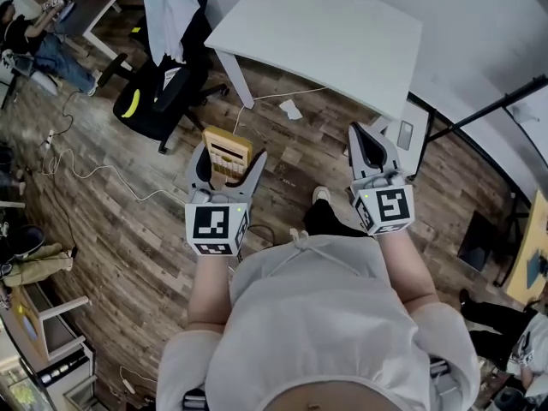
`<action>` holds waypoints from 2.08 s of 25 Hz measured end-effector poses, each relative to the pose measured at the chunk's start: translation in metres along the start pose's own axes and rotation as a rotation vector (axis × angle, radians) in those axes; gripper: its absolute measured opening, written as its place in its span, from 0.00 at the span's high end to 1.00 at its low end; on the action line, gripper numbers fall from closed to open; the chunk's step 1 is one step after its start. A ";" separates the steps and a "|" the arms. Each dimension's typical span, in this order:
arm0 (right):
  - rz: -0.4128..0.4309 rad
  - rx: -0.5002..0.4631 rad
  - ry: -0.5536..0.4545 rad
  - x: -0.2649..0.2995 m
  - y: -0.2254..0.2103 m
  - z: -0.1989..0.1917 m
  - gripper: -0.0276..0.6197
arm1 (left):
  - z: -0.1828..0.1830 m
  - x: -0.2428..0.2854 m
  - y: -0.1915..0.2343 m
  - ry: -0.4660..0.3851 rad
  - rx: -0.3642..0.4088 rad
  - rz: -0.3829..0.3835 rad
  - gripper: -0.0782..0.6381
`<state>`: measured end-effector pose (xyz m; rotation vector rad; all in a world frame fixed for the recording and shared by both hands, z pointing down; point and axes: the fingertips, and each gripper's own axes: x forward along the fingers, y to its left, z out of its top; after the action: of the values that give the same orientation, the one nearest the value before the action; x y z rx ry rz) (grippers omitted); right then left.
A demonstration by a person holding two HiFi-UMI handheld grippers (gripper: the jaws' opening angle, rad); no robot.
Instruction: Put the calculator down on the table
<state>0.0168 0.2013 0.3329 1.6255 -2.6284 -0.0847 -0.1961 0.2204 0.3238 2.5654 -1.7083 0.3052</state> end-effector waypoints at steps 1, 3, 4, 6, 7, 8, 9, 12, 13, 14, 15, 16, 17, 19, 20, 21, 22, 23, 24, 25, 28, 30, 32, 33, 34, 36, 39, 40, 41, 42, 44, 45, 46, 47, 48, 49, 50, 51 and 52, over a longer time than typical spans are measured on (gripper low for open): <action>0.003 0.003 0.005 0.012 -0.014 0.001 0.95 | 0.005 0.017 -0.001 0.001 0.000 0.005 0.31; 0.017 0.010 0.015 0.036 -0.042 0.000 0.95 | 0.015 0.052 -0.002 0.006 0.000 0.011 0.31; 0.027 0.011 0.019 0.048 -0.055 -0.001 0.95 | 0.020 0.070 -0.003 0.009 0.001 0.014 0.31; 0.045 0.009 0.026 0.070 -0.080 -0.004 0.95 | 0.027 0.105 -0.005 0.015 0.001 0.022 0.31; 0.050 0.009 0.029 0.081 -0.093 -0.006 0.95 | 0.031 0.122 -0.006 0.015 -0.001 0.024 0.31; 0.054 0.011 0.032 0.091 -0.105 -0.007 0.95 | 0.034 0.138 -0.007 0.015 -0.001 0.025 0.31; 0.056 0.013 0.034 0.100 -0.117 -0.009 0.95 | 0.037 0.154 -0.009 0.014 0.002 0.024 0.30; 0.056 0.015 0.046 0.125 -0.149 -0.015 0.95 | 0.043 0.194 -0.016 0.018 0.020 0.016 0.31; 0.056 0.016 0.049 0.132 -0.158 -0.017 0.95 | 0.044 0.206 -0.017 0.021 0.020 0.013 0.31; 0.054 0.019 0.052 0.139 -0.165 -0.018 0.95 | 0.044 0.216 -0.017 0.025 0.019 0.011 0.31; 0.053 0.023 0.055 0.146 -0.172 -0.020 0.95 | 0.044 0.226 -0.015 0.029 0.015 0.009 0.30; 0.052 0.026 0.058 0.153 -0.178 -0.021 0.95 | 0.043 0.236 -0.014 0.034 0.011 0.008 0.31; 0.052 0.027 0.061 0.160 -0.184 -0.023 0.95 | 0.042 0.246 -0.011 0.040 0.007 0.007 0.30; 0.048 0.029 0.066 0.174 -0.195 -0.027 0.95 | 0.039 0.267 -0.006 0.053 0.004 0.003 0.30; 0.043 0.030 0.069 0.182 -0.201 -0.029 0.95 | 0.037 0.277 -0.003 0.059 0.002 0.000 0.31; 0.036 0.032 0.072 0.190 -0.207 -0.032 0.95 | 0.035 0.289 0.001 0.065 0.001 -0.004 0.30; 0.027 0.035 0.074 0.198 -0.212 -0.035 0.95 | 0.033 0.300 0.006 0.070 -0.002 -0.009 0.30; 0.018 0.038 0.077 0.207 -0.217 -0.038 0.95 | 0.031 0.312 0.011 0.076 -0.004 -0.017 0.31; 0.009 0.039 0.080 0.218 -0.221 -0.041 0.95 | 0.029 0.325 0.017 0.083 -0.004 -0.028 0.30; 0.000 0.040 0.084 0.229 -0.226 -0.043 0.95 | 0.027 0.339 0.022 0.092 -0.004 -0.041 0.31; -0.029 0.043 0.103 0.268 -0.240 -0.052 0.95 | 0.020 0.388 0.042 0.125 0.006 -0.091 0.30; -0.055 0.052 0.122 0.297 -0.251 -0.058 0.95 | 0.015 0.424 0.055 0.151 0.009 -0.127 0.30; -0.081 0.070 0.142 0.323 -0.263 -0.066 0.95 | 0.011 0.457 0.066 0.178 0.008 -0.164 0.30; -0.094 0.079 0.153 0.334 -0.269 -0.070 0.95 | 0.009 0.472 0.070 0.194 0.007 -0.183 0.30; -0.107 0.088 0.167 0.344 -0.274 -0.075 0.95 | 0.005 0.485 0.074 0.212 0.008 -0.203 0.30; -0.136 0.104 0.199 0.366 -0.282 -0.087 0.95 | -0.004 0.512 0.083 0.253 0.010 -0.243 0.31; -0.170 0.124 0.231 0.406 -0.293 -0.107 0.95 | -0.026 0.558 0.100 0.314 0.019 -0.295 0.30; -0.180 0.131 0.235 0.418 -0.297 -0.114 0.95 | -0.036 0.572 0.105 0.333 0.028 -0.308 0.31; -0.190 0.140 0.238 0.429 -0.300 -0.120 0.95 | -0.047 0.586 0.110 0.352 0.041 -0.320 0.31; -0.200 0.150 0.241 0.438 -0.303 -0.126 0.95 | -0.058 0.598 0.113 0.371 0.054 -0.335 0.30; -0.219 0.166 0.252 0.452 -0.307 -0.138 0.95 | -0.077 0.620 0.115 0.408 0.071 -0.370 0.30; -0.228 0.170 0.259 0.457 -0.310 -0.144 0.95 | -0.085 0.630 0.115 0.424 0.079 -0.387 0.30; -0.238 0.172 0.267 0.462 -0.313 -0.150 0.95 | -0.093 0.640 0.114 0.439 0.087 -0.402 0.30; -0.249 0.175 0.275 0.467 -0.317 -0.156 0.95 | -0.101 0.650 0.113 0.454 0.092 -0.417 0.30; -0.260 0.179 0.285 0.471 -0.321 -0.162 0.95 | -0.107 0.659 0.111 0.469 0.093 -0.431 0.30; -0.271 0.184 0.296 0.474 -0.325 -0.168 0.95 | -0.113 0.668 0.110 0.484 0.092 -0.444 0.30; -0.280 0.191 0.308 0.477 -0.328 -0.173 0.95 | -0.119 0.676 0.108 0.499 0.092 -0.456 0.30; -0.288 0.197 0.321 0.479 -0.331 -0.178 0.95 | -0.125 0.683 0.107 0.516 0.093 -0.466 0.30; -0.294 0.203 0.335 0.482 -0.332 -0.184 0.95 | -0.132 0.689 0.107 0.536 0.095 -0.476 0.31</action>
<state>0.1114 -0.3820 0.4992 1.8852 -2.1958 0.4193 -0.0554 -0.4287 0.5745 2.5230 -0.8983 0.9472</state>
